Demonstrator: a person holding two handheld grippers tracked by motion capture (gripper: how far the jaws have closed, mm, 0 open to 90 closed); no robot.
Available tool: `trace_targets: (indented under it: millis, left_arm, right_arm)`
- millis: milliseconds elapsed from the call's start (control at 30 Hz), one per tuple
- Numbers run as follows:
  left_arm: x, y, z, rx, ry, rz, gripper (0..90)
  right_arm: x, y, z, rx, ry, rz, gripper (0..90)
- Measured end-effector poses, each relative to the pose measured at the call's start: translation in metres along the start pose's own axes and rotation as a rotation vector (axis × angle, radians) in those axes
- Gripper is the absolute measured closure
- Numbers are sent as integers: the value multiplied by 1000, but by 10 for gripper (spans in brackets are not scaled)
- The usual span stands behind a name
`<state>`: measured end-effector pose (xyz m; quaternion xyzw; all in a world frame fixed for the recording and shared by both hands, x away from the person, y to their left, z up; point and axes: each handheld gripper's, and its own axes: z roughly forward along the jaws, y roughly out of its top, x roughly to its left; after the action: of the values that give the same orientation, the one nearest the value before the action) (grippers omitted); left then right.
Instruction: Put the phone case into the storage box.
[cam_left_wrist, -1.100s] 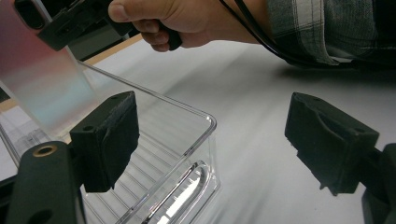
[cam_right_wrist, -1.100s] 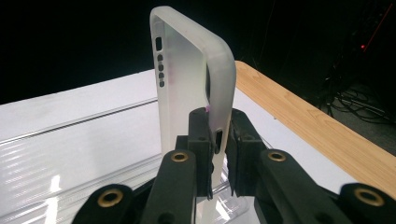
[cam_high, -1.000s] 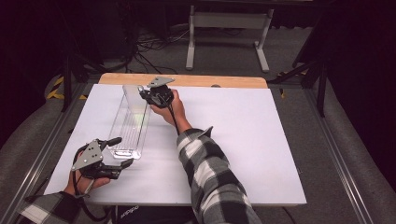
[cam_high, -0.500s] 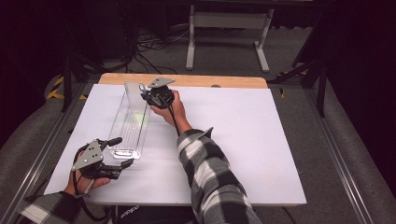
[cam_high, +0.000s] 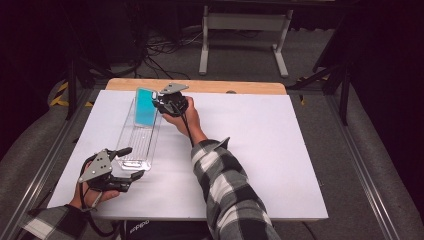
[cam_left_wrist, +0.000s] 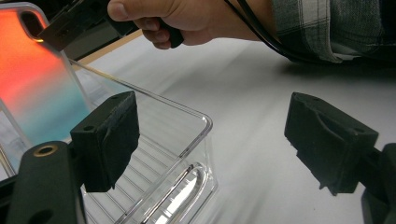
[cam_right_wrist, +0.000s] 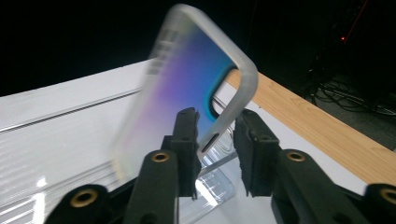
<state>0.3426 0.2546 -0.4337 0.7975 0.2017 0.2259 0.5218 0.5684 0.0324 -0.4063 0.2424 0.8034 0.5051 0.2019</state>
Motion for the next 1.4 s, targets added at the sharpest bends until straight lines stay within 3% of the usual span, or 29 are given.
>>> trace_targets:
  millis: [267, 433, 833, 967, 1133, 1400]
  left_arm:
    - [1, 0, -1, -2, 0, 2, 188]
    - [1, 0, 0, 3, -3, 2, 188]
    - [2, 0, 0, 5, -10, 4, 204]
    - [3, 0, 0, 5, -10, 6, 205]
    - [4, -1, 0, 0, -9, -2, 206]
    - [4, -1, 0, -4, -10, -5, 210]
  right_arm:
    - [2, 3, 3, 7, -39, -19, 712]
    - [4, 7, 5, 2, -75, -34, 785]
    - [7, 11, 15, 10, -128, -48, 833]
    - [11, 15, 19, -6, -113, -33, 872]
    - [12, 16, 23, -22, -148, -5, 887]
    - [10, 16, 26, -52, -251, 73, 889]
